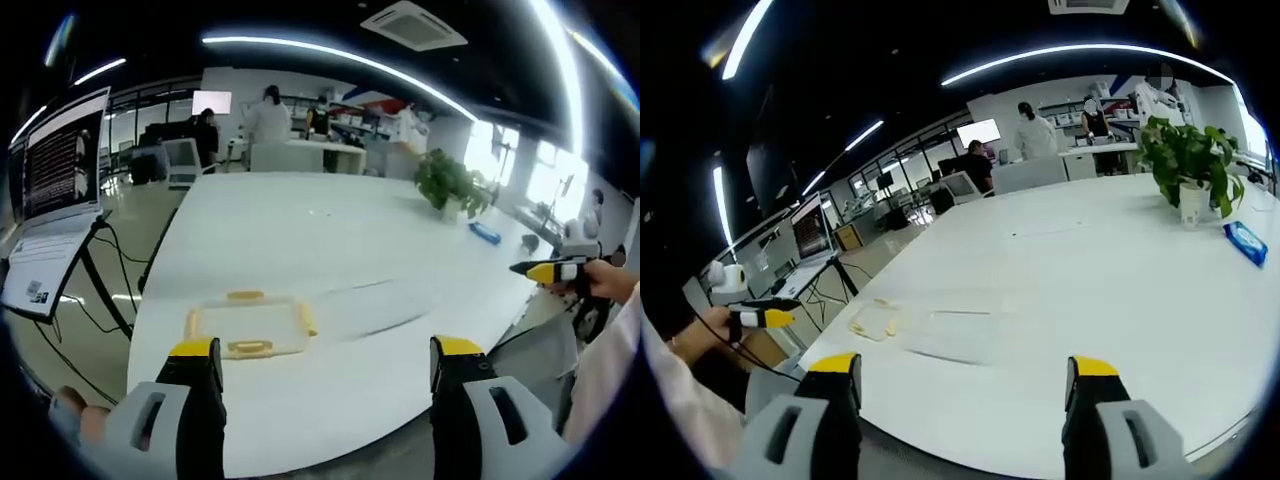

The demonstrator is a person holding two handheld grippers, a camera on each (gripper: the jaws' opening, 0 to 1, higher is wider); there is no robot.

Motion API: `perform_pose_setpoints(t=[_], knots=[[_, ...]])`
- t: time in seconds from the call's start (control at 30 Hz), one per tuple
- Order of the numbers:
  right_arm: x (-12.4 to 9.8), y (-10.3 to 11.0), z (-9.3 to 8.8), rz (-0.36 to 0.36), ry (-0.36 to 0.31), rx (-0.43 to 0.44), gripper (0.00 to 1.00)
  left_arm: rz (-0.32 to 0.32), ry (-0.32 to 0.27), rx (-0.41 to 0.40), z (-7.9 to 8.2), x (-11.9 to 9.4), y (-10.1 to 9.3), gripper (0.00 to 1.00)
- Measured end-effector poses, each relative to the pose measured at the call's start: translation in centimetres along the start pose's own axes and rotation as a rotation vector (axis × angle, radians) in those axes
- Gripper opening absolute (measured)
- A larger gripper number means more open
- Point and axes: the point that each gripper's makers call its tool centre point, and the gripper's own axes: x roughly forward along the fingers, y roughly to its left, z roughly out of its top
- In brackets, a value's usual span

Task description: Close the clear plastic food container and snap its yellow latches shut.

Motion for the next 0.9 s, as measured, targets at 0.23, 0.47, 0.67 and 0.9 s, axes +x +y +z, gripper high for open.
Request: perform_pose_setpoints(t=[0.23,0.47,0.67,0.9], knots=[[0.12,0.25,0.03,0.006,0.001,-0.005,0.84,0.001,0.018,0.034,-0.05,0.17,-0.09,0.84],[-0.04,0.14,-0.02,0.004,-0.003,0.003,0.84,0.0,0.025,0.033,-0.29,0.13,-0.13,0.84],[-0.11,0.2,-0.21,0.006,0.002,0.004,0.84,0.007,0.028,0.025,-0.38,0.05,-0.04,0.84],[-0.09,0.32,-0.24,0.011,0.004,0.002,0.84,-0.002,0.029,0.035,-0.3,0.05,-0.22,0.84]])
